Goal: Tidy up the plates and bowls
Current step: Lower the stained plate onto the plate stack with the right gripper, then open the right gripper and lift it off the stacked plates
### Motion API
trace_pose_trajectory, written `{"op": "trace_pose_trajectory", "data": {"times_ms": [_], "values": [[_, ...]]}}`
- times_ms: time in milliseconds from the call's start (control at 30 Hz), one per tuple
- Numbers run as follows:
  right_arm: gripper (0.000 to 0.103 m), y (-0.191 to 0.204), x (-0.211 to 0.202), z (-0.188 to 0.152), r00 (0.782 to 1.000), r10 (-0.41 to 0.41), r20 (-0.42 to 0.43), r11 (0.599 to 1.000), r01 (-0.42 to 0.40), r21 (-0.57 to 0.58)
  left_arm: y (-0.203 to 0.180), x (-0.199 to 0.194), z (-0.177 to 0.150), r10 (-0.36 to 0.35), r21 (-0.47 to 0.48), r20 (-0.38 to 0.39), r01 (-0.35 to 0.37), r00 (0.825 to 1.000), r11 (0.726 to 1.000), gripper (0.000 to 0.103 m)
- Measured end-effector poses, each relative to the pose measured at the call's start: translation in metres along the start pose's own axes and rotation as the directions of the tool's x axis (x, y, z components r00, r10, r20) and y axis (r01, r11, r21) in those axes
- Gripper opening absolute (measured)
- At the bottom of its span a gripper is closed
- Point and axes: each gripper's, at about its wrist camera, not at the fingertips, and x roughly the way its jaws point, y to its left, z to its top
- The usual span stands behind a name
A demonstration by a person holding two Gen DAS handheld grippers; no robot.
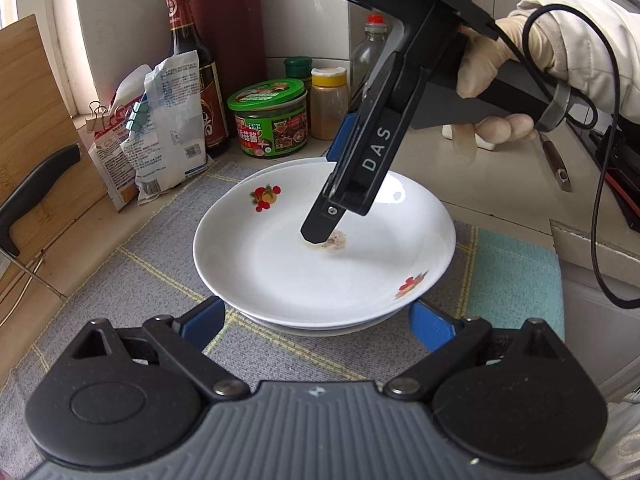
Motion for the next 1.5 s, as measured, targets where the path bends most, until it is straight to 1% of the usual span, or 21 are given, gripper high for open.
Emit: {"op": "trace_pose_trajectory", "data": {"times_ms": [700,933,1033,1100,1200,1300,1433,1500], "values": [[0.103,0.002,-0.004,-0.002,0.998,-0.057,-0.012,0.998,0.057,-0.005,0.003,0.004,0.0,-0.01,-0.005,0.003,0.01,1.0,1.0,0.098],[0.103,0.004,-0.008,-0.005,0.995,-0.1,-0.004,0.995,0.1,-0.015,0.002,0.005,0.001,-0.02,-0.029,0.01,0.02,1.0,0.999,0.098],[0.103,0.003,-0.014,-0.007,0.996,-0.085,0.023,0.996,0.085,-0.007,0.002,0.006,0.001,-0.011,-0.035,0.009,0.011,1.0,0.999,0.098],[0.103,0.003,-0.022,-0.008,0.996,-0.062,0.064,0.998,0.062,0.006,0.001,0.004,0.0,-0.008,-0.042,0.014,0.008,1.0,0.999,0.098],[0.103,0.006,-0.034,-0.011,0.987,-0.052,0.153,0.999,0.052,0.005,0.001,0.0,-0.003,0.007,-0.057,0.023,-0.006,1.0,0.998,0.098],[0.103,0.007,-0.039,-0.013,0.978,-0.059,0.201,0.998,0.056,0.018,0.002,-0.005,-0.006,0.03,-0.082,0.028,-0.027,0.999,0.996,0.098],[0.103,0.007,-0.041,-0.014,0.971,-0.094,0.218,0.995,0.082,0.064,0.005,-0.013,-0.01,0.065,-0.119,0.032,-0.061,0.997,0.991,0.098],[0.103,0.01,-0.04,-0.017,0.972,-0.091,0.216,0.995,0.08,0.062,0.007,-0.018,-0.013,0.085,-0.142,0.032,-0.08,0.996,0.987,0.098]]}}
